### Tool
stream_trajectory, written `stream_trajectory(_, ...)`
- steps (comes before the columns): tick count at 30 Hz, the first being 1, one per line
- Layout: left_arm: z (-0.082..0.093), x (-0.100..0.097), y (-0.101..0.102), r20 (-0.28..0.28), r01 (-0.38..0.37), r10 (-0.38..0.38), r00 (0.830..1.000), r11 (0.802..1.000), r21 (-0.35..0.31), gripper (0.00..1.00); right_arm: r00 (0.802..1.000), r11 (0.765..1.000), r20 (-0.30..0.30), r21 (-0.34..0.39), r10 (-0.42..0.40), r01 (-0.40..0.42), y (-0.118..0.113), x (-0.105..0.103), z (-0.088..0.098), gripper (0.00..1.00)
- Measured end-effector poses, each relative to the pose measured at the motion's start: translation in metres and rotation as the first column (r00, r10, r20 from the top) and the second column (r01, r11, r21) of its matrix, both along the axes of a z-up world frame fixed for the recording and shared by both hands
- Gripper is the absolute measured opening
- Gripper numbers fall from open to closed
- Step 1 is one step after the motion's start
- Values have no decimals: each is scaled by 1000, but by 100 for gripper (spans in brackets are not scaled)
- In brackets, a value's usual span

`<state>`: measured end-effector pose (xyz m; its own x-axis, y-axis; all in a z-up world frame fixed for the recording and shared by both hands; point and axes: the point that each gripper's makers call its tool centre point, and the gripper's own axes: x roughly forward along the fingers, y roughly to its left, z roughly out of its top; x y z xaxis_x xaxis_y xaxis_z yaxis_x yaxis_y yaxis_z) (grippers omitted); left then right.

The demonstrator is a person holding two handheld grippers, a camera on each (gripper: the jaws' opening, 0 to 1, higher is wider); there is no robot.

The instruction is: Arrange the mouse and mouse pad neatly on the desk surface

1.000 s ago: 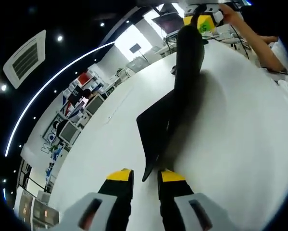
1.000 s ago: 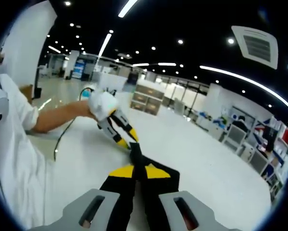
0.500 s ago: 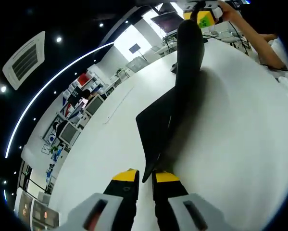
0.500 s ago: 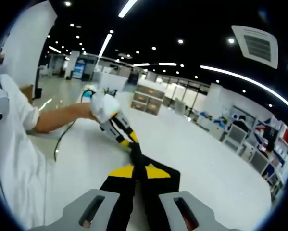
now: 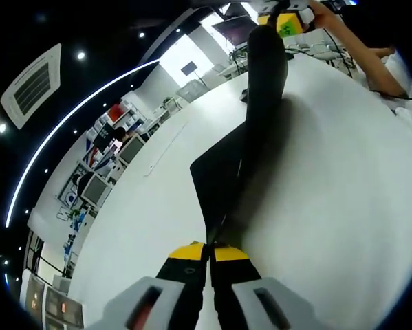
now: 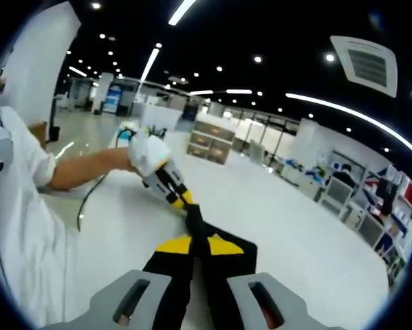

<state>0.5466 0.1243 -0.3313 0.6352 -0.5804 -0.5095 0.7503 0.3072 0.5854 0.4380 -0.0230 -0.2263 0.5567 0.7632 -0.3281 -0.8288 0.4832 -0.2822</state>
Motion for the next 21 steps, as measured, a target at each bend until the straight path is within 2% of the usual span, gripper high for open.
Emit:
stream_trajectory(11,14,-4,5,7,-7,7,1000,1000,-10,3,1000,1000,7,0,-27,27,-5,3,1,6)
stream_trajectory(21,37,-15,16,-16,-30,29,999,997,-67,3,998,998,20,-16,-64,64,-11,7,1,6)
